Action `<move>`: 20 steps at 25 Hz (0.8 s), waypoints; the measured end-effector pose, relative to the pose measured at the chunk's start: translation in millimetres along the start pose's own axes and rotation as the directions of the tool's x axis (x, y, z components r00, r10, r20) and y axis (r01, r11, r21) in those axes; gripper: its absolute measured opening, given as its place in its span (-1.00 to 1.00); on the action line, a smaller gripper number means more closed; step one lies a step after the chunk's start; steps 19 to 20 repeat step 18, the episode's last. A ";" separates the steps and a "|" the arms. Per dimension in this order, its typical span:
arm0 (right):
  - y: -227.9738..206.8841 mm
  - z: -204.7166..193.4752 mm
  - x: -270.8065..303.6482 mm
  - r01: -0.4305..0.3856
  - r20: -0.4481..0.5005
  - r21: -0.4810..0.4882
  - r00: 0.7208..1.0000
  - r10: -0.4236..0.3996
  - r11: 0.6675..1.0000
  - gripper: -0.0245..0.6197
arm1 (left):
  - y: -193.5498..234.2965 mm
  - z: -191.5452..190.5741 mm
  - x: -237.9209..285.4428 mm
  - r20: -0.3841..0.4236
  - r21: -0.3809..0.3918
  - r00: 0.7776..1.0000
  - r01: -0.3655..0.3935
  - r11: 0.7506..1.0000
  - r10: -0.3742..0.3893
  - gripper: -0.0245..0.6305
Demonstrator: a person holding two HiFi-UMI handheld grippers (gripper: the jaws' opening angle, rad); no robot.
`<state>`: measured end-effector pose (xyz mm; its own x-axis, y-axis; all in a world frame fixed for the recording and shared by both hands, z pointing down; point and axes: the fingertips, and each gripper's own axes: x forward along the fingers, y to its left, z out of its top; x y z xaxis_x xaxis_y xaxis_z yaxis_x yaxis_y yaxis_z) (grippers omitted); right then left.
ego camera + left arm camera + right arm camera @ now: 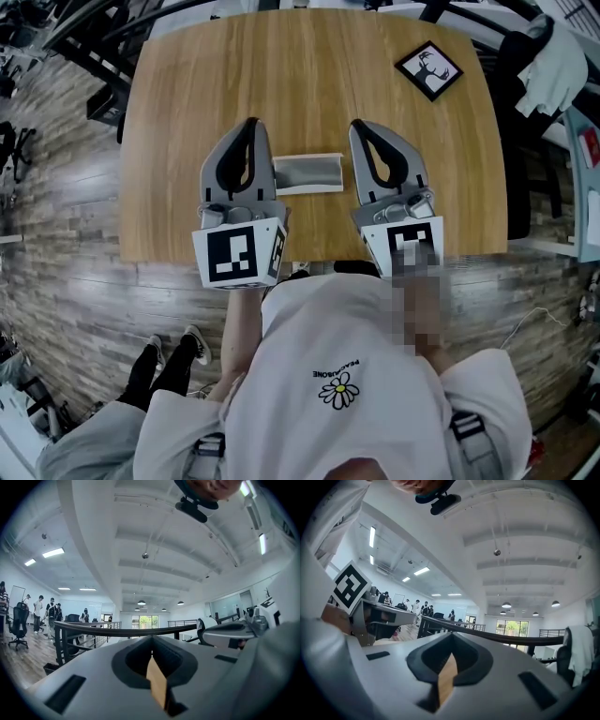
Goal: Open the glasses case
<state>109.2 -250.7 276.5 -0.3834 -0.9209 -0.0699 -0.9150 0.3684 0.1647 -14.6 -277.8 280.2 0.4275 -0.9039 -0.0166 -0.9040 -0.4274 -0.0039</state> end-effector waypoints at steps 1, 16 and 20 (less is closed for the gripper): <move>-0.2 -0.8 0.0 0.000 -0.003 0.000 1.000 0.000 1.000 -0.90 | -0.3 0.1 0.2 -0.002 0.007 1.000 0.001 1.000 -0.001 -0.87; -2.4 -5.4 -2.5 0.016 -0.026 -0.012 1.000 -0.017 1.000 -0.90 | -1.5 -2.7 1.5 -0.012 0.030 1.000 0.023 0.999 -0.022 -0.87; -0.9 -5.2 -2.2 0.018 -0.024 -0.015 1.000 -0.018 1.000 -0.90 | 0.2 -2.6 0.6 -0.013 0.032 1.000 0.025 0.999 -0.024 -0.87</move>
